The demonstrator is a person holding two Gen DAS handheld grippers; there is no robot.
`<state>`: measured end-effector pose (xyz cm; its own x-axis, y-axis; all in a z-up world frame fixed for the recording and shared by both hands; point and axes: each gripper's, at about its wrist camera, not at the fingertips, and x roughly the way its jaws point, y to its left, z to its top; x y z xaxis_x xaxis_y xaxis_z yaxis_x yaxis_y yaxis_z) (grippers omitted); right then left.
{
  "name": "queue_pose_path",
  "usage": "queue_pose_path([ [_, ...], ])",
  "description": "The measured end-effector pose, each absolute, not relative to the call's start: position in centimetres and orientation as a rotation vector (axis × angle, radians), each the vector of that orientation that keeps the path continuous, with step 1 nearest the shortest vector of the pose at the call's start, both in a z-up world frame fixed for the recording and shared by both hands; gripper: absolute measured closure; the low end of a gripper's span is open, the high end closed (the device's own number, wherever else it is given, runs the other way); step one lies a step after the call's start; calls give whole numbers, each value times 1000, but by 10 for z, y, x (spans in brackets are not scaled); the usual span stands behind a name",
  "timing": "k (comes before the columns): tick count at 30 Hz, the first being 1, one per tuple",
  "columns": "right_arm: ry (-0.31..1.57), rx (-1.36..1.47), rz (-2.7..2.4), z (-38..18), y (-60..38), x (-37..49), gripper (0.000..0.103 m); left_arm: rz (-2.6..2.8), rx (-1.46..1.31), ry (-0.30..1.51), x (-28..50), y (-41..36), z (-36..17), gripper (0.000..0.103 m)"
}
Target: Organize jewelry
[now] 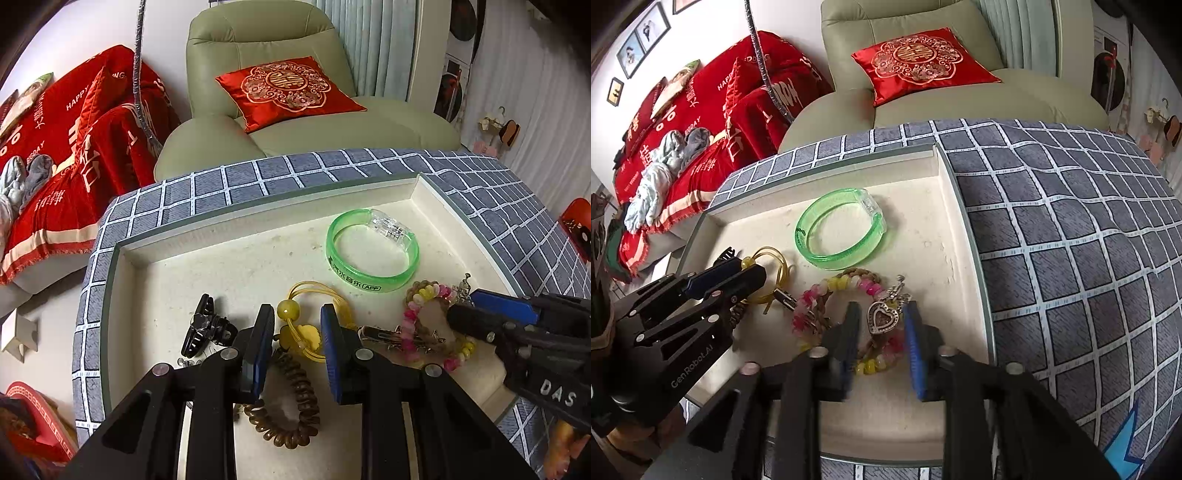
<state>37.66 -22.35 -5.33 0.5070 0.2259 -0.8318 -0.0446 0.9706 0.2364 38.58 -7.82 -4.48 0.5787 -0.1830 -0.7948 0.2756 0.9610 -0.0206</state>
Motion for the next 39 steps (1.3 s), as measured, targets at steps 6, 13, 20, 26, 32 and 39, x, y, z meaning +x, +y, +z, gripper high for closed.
queue_pose_path([
  [6,1021,212,177,-51,-222,374,54,-261,103,908,384,-77,-43,61],
  [13,979,269,212,-36,-223,367,32,-242,107,879,380,-71,-34,61],
  [20,938,315,222,-21,-227,358,25,-212,105,868,377,-62,-31,60],
  [26,929,332,203,-14,-234,349,25,-220,103,892,383,-63,-36,60],
  [32,930,333,186,-12,-240,341,24,-223,115,911,384,-67,-42,60],
  [39,931,335,178,-12,-241,337,24,-192,101,862,376,-59,-31,2],
])
